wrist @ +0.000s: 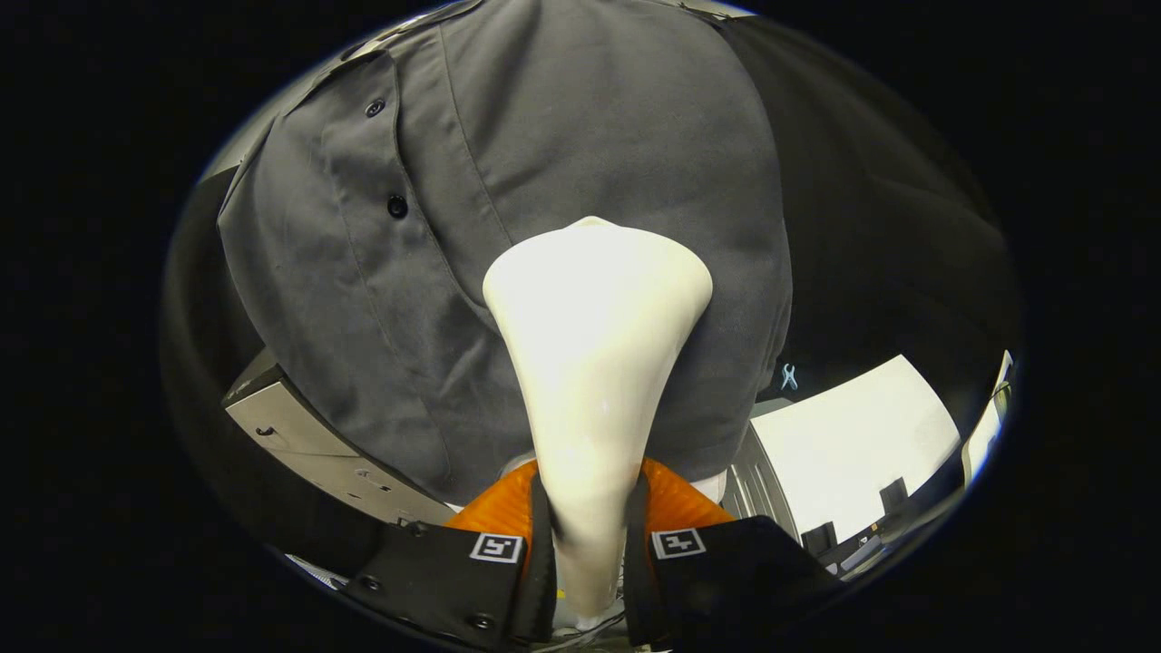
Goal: Iron the clothes twice with a garment steamer, once on the left side and once on the right side.
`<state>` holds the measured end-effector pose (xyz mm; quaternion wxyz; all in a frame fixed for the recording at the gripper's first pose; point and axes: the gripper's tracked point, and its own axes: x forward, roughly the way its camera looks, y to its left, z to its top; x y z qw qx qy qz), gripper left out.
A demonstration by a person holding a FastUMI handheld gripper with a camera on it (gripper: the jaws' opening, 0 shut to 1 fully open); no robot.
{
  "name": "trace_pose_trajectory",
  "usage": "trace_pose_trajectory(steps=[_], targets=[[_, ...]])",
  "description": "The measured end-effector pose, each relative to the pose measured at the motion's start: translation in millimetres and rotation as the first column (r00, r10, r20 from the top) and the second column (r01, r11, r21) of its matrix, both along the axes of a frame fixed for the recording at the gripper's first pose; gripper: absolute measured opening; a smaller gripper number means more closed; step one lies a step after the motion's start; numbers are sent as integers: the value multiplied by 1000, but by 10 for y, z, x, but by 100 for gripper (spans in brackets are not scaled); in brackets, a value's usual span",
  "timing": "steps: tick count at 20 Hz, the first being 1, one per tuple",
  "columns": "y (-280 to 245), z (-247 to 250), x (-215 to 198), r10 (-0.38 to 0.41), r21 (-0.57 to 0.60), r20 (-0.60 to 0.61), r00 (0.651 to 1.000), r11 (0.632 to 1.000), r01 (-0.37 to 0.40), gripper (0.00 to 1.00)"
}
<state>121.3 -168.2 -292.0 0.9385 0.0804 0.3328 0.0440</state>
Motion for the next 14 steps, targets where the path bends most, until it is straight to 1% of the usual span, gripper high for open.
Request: trace_pose_trajectory(steps=[8,14], targets=[[8,-213,-233,-8,-13,-61,998,1000,7,38],[144,-144,-307,-14,-17,-44,999,1000,13,38]])
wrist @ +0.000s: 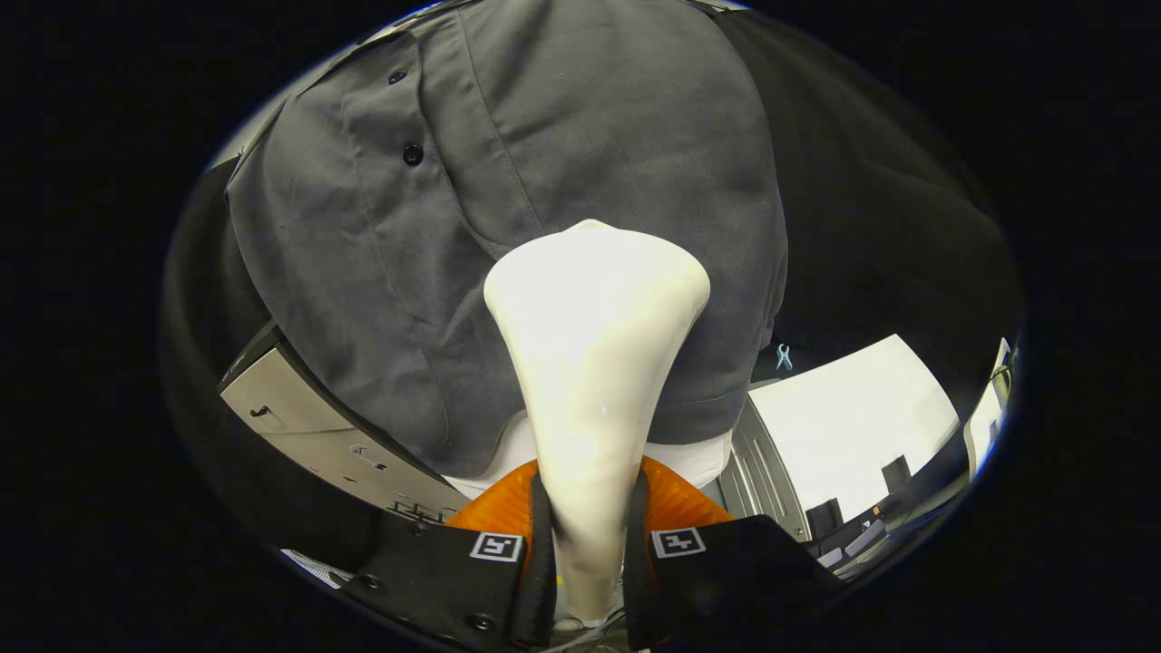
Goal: Iron the clothes twice with a garment steamer, once on the left side and once on the right side.
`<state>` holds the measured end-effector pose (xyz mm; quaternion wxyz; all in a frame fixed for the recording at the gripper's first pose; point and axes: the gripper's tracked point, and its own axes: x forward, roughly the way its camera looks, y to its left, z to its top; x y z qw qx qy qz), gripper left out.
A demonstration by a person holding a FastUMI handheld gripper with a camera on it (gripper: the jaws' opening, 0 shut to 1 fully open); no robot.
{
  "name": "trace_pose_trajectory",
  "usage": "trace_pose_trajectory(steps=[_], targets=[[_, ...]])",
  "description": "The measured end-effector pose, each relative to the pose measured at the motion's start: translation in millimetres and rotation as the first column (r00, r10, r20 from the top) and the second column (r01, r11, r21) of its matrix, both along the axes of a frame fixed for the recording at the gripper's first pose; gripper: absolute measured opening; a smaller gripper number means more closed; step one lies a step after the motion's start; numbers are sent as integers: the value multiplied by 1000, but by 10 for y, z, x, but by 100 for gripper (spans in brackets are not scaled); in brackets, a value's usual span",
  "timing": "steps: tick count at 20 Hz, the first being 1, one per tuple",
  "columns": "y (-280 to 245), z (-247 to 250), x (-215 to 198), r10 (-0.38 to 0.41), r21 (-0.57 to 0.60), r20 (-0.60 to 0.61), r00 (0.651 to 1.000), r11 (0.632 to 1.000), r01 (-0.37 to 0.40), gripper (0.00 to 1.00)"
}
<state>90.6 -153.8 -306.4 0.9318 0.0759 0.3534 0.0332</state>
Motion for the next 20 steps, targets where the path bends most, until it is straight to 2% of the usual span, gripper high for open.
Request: trace_pose_trajectory(steps=[5,10,16,20], targets=[[122,213,-74,-36,18,39,999,999,36,38],[251,672,-152,-85,30,126,988,996,82,38],[439,1403,-338,-126,36,263,957,992,120,38],[549,1941,-460,-145,14,370,918,989,150,38]])
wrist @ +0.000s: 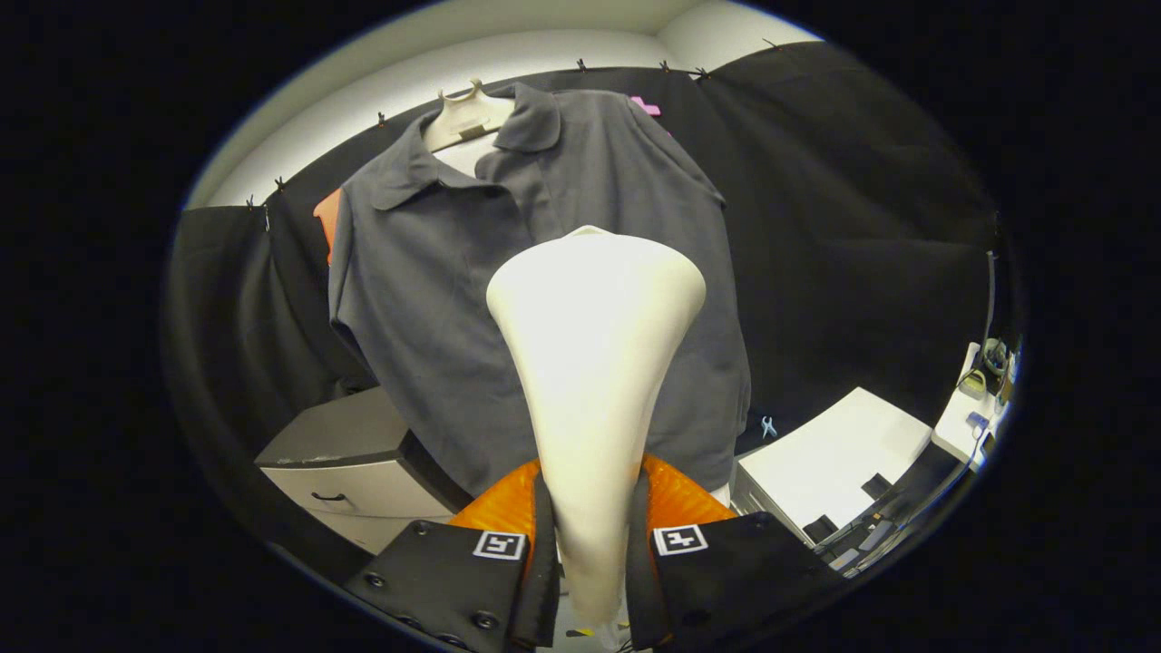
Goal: Iron the clothes twice with a garment steamer, once on the left side and once on the right side.
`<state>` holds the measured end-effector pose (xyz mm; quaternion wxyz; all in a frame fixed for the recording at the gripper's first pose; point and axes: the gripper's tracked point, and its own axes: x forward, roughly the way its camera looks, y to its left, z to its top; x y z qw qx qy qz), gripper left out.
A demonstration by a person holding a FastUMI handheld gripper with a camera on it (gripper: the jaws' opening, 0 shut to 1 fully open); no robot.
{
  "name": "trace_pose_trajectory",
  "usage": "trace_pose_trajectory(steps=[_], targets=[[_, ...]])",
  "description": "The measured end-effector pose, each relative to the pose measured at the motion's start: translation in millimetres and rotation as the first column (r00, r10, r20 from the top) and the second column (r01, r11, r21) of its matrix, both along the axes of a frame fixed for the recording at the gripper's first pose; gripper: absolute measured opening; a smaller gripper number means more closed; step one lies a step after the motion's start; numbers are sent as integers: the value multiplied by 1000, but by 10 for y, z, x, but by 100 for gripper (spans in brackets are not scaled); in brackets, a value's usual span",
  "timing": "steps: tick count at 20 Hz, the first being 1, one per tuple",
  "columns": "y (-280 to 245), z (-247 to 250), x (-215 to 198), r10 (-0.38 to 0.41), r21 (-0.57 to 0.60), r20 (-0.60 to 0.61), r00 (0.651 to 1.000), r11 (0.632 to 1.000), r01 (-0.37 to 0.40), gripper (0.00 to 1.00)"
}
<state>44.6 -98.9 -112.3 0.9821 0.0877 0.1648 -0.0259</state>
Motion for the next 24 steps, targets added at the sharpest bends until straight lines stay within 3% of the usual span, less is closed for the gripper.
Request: trace_pose_trajectory(steps=[8,13,24], targets=[[90,890,-397,-77,-64,214,974,994,93,37],[187,1259,-598,-95,-70,283,954,990,119,37],[311,1288,-627,-92,-77,294,951,990,120,37]])
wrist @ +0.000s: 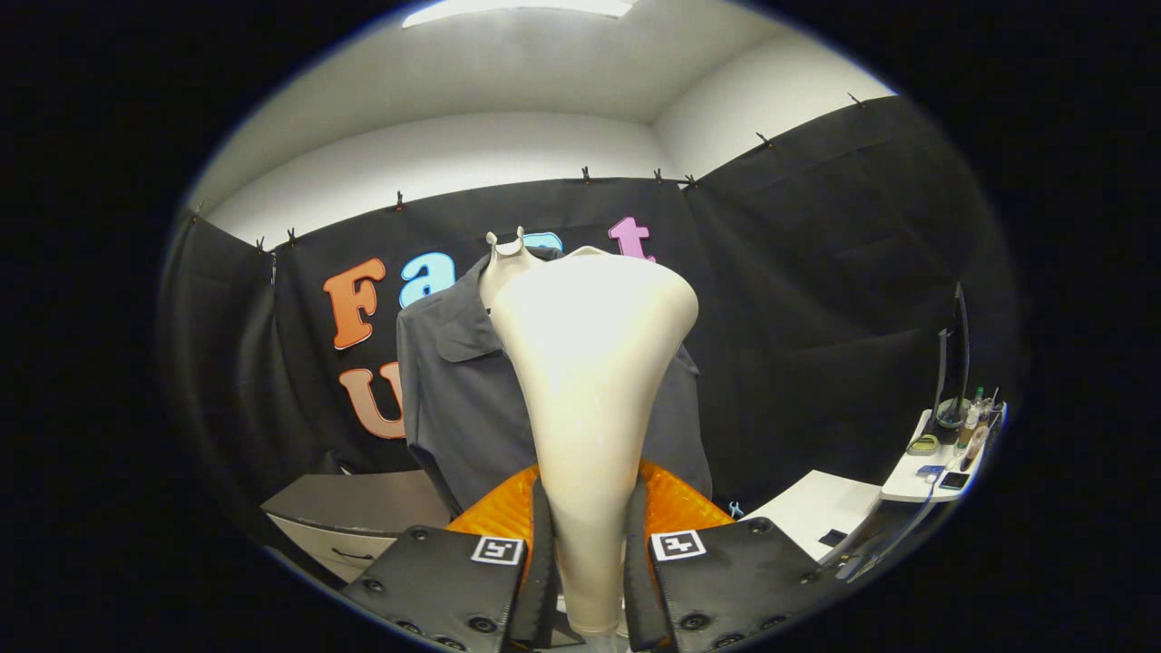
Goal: Iron the clothes twice with a garment steamer, once on the left side and once on the right side.
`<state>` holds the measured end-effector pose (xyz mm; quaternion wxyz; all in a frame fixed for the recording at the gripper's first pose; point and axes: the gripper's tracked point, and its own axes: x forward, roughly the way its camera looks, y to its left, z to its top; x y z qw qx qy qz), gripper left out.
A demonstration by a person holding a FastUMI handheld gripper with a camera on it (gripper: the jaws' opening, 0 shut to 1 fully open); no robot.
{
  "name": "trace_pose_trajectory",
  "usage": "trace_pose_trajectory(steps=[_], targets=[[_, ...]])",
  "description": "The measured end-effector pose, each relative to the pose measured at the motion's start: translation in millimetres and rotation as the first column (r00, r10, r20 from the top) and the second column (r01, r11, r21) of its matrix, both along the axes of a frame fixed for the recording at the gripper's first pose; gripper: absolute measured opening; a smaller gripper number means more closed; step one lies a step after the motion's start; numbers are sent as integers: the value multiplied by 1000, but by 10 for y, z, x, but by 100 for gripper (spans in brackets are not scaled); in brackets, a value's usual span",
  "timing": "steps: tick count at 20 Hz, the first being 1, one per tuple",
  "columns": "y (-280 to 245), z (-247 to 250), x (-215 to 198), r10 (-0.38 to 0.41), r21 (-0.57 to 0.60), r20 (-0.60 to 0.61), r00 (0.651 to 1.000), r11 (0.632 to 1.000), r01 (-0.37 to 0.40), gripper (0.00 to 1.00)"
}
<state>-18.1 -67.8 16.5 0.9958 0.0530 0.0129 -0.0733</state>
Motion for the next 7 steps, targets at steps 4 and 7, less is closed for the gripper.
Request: trace_pose_trajectory(steps=[4,7], targets=[[1,-3,-4,-1,4,-3,1000,1000,1,37],[11,21,-4,-1,0,2,1000,1000,1,37]])
